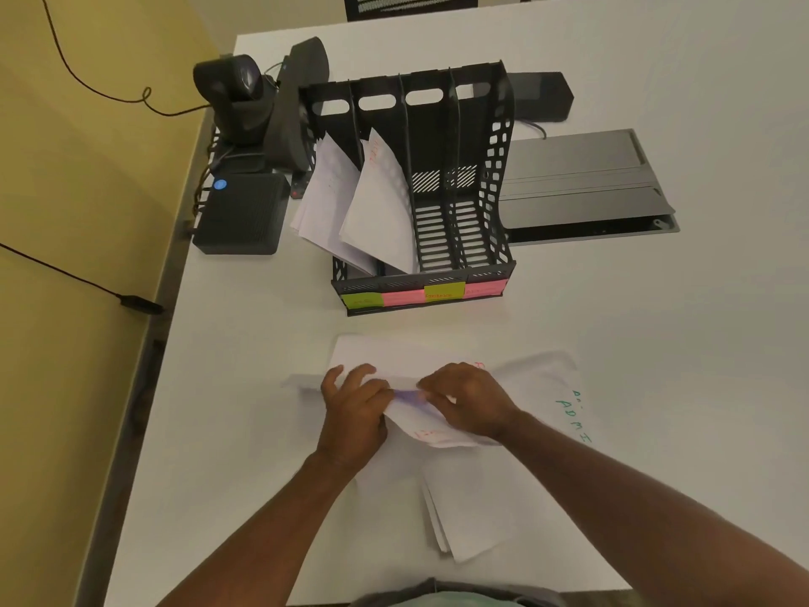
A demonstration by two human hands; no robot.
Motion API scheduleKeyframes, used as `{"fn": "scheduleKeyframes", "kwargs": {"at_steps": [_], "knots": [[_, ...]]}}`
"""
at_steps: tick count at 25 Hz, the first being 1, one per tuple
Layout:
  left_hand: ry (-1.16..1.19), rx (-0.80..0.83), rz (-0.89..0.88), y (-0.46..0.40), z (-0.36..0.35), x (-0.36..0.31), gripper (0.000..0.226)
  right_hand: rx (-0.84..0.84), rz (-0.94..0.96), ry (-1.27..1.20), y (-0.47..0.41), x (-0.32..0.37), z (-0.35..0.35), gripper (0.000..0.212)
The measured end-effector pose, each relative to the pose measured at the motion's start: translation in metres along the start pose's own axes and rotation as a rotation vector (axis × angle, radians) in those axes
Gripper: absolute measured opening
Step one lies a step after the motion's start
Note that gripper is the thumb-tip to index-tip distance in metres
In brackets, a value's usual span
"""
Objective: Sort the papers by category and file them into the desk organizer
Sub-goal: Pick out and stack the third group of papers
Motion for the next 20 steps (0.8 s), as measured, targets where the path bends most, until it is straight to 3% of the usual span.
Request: {"fn": "scheduleKeyframes", "kwargs": {"at_steps": [2,3,4,6,8,10,12,15,18,20], "knots": [[0.05,0.006,-0.064,0.004,0.001,-0.002,0.027,-0.002,-0.448,-0.366,-0.016,-0.051,0.006,0.025],[0.075,-0.001,-0.092,0.008,0.0,-0.002,0.02,-0.045,-0.639,-0.425,-0.02,-0.079,0.009,0.027],[0.095,-0.009,-0.118,0.012,0.0,-0.002,0.01,-0.042,-0.765,-0.295,-0.025,-0.1,0.012,0.03],[0.129,-0.002,-0.113,0.018,-0.003,0.0,0.025,0.211,-0.899,0.087,-0.026,-0.125,-0.008,0.044],[0.139,0.013,-0.109,0.02,-0.007,0.002,0.023,0.395,-0.89,0.327,-0.022,-0.124,-0.031,0.057],[0.133,0.007,-0.105,0.017,-0.006,0.001,0.012,0.417,-0.838,0.461,-0.019,-0.116,-0.047,0.064],[0.142,-0.004,-0.107,0.015,-0.007,0.001,0.02,0.392,-0.804,0.517,-0.022,-0.111,-0.052,0.06],[0.153,-0.02,-0.117,0.01,-0.007,0.002,0.029,0.386,-0.771,0.474,-0.027,-0.111,-0.05,0.046],[0.167,0.002,-0.109,0.002,-0.01,0.003,0.032,0.366,-0.758,0.268,-0.03,-0.108,-0.044,0.042],[0.134,-0.006,-0.104,-0.008,-0.006,0.003,0.031,0.333,-0.658,0.19,-0.039,-0.093,-0.029,0.036]]}}
Point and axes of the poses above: each hand's wrist, its own y-axis away from the middle knuckle, its own z-axis out of the back of the hand, x = y × z, the point moved 10 cm from there along -y, towards the middle knuckle, and after that the axes turned 11 degrees about -z, right-handed, at the moved point
